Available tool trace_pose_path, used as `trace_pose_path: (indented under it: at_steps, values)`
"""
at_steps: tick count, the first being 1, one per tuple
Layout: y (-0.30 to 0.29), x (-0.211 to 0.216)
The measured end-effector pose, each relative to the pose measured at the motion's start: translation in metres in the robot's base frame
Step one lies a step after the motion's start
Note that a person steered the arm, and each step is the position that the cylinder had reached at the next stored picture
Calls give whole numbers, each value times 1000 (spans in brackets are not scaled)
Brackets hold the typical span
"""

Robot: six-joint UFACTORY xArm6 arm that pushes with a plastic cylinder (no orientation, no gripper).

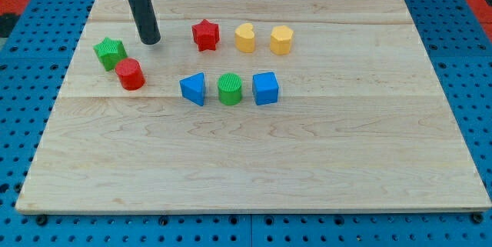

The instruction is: Push the red star closer to the green circle

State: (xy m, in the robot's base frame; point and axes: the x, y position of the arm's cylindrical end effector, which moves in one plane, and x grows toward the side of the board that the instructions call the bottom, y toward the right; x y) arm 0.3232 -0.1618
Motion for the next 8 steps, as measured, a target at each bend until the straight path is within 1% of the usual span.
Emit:
trace_pose_path:
  at_steps: [5, 6, 7, 8]
  values:
    - [-1, -10]
    - [14, -26]
    - [64, -52]
    - [93, -32]
